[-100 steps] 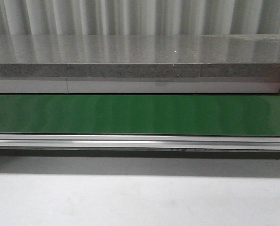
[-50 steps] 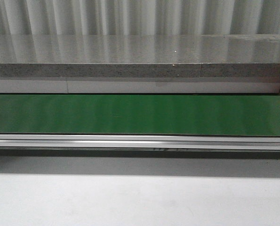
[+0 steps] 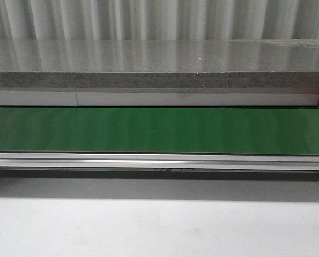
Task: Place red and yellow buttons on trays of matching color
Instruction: 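Raise the right gripper back above the belt, then lower the left gripper onto another red-capped button and grasp it, then carry the red button over the green belt with the left gripper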
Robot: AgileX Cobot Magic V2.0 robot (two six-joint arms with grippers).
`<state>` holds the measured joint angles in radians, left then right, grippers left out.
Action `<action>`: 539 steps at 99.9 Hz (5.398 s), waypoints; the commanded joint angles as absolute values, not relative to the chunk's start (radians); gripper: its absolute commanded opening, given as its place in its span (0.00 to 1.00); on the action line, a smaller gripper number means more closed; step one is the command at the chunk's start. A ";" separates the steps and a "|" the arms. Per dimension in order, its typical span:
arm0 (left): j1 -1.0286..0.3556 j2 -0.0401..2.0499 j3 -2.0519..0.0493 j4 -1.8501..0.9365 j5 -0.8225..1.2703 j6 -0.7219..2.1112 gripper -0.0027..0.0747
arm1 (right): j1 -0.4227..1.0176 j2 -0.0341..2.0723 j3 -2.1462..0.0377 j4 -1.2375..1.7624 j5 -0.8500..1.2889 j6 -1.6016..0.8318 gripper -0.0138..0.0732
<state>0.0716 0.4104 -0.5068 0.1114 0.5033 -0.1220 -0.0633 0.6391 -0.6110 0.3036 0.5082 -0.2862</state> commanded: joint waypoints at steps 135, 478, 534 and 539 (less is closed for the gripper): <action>0.075 0.418 -0.539 0.105 0.394 -0.138 0.84 | -0.063 0.636 -0.635 0.316 0.461 -0.299 0.08; 0.057 1.320 -1.061 0.102 0.550 -0.154 0.01 | -0.063 0.636 -0.635 0.316 0.462 -0.299 0.08; 0.055 1.483 -1.061 0.104 0.551 -0.154 0.01 | -0.063 0.636 -0.635 0.316 0.463 -0.299 0.08; 0.055 1.488 -1.061 0.104 0.551 -0.154 0.01 | -0.063 0.636 -0.635 0.316 0.463 -0.299 0.08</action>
